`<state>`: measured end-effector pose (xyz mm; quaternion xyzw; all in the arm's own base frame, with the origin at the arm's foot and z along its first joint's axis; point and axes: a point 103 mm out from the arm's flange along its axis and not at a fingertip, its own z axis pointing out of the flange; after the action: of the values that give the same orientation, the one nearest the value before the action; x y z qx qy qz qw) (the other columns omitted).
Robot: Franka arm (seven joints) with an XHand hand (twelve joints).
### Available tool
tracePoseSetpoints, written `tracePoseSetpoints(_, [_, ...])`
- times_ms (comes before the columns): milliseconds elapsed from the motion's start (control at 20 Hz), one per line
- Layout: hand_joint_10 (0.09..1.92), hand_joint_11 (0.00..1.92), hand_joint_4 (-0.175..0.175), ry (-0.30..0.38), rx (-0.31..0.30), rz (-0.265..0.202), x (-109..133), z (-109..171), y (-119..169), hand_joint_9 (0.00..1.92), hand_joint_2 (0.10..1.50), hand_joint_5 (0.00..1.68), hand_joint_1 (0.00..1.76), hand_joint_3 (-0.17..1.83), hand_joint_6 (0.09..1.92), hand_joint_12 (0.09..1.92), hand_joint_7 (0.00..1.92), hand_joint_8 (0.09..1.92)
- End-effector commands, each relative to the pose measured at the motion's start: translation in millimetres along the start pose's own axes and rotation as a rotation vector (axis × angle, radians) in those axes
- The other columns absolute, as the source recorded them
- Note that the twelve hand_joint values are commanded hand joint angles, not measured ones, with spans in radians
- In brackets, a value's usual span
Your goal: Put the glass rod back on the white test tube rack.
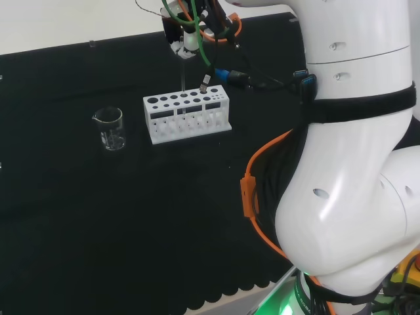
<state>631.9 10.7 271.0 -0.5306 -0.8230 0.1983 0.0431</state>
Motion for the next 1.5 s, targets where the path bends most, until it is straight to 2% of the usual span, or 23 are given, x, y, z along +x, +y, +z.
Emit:
tracePoseSetpoints(50, [0.36,1.66,-0.175,0.004,-0.009,0.0,-0.1,-1.1,2.6,1.81,0.52,1.18,1.33,0.89,0.76,0.68,1.43,0.7])
tracePoseSetpoints(600, [0.36,1.66,-0.175,0.021,-0.012,0.001,1.2,1.9,4.0,1.81,0.53,1.18,1.33,0.89,0.76,0.68,1.43,0.7])
tracePoseSetpoints(750, [0.35,1.66,-0.175,0.015,0.002,-0.006,1.6,2.0,1.2,1.78,0.53,1.16,1.33,0.89,0.81,0.69,1.43,0.68])
tracePoseSetpoints(850, [0.34,1.67,-0.175,0.026,0.023,-0.008,0.6,0.6,-1.2,1.77,0.6,1.12,1.32,0.78,0.83,0.68,1.42,0.64])
tracePoseSetpoints(900, [0.33,1.68,-0.175,0.028,0.031,-0.009,0.0,-0.3,-2.5,1.77,0.67,1.13,1.31,0.67,0.81,0.67,1.35,0.66])
tracePoseSetpoints(950, [0.32,1.68,-0.175,0.031,0.034,-0.008,-0.8,-1.5,-3.9,1.76,0.63,1.07,1.35,0.67,0.81,0.65,1.37,0.59])
tracePoseSetpoints(1050, [0.26,1.71,-0.175,0.028,0.039,-0.005,-2.4,-4.3,-5.9,1.77,0.51,0.94,1.3,0.77,0.9,0.6,1.39,0.51])
tracePoseSetpoints(1250, [0.15,1.78,-0.175,0.04,0.056,0.004,-3.7,-10.5,-6.5,1.81,0.43,0.73,1.25,0.86,0.99,0.51,1.32,0.54])
tracePoseSetpoints(1400, [0.09,1.88,-0.17,0.068,0.082,0.019,-5.5,-13.6,-7.5,1.82,0.37,0.41,1.2,0.91,0.95,0.44,1.12,0.62])
tracePoseSetpoints(1500, [0.09,1.85,-0.137,0.073,0.089,0.027,-7.0,-15.9,-9.4,1.73,0.37,0.26,1.09,0.86,0.8,0.4,0.9,0.7])
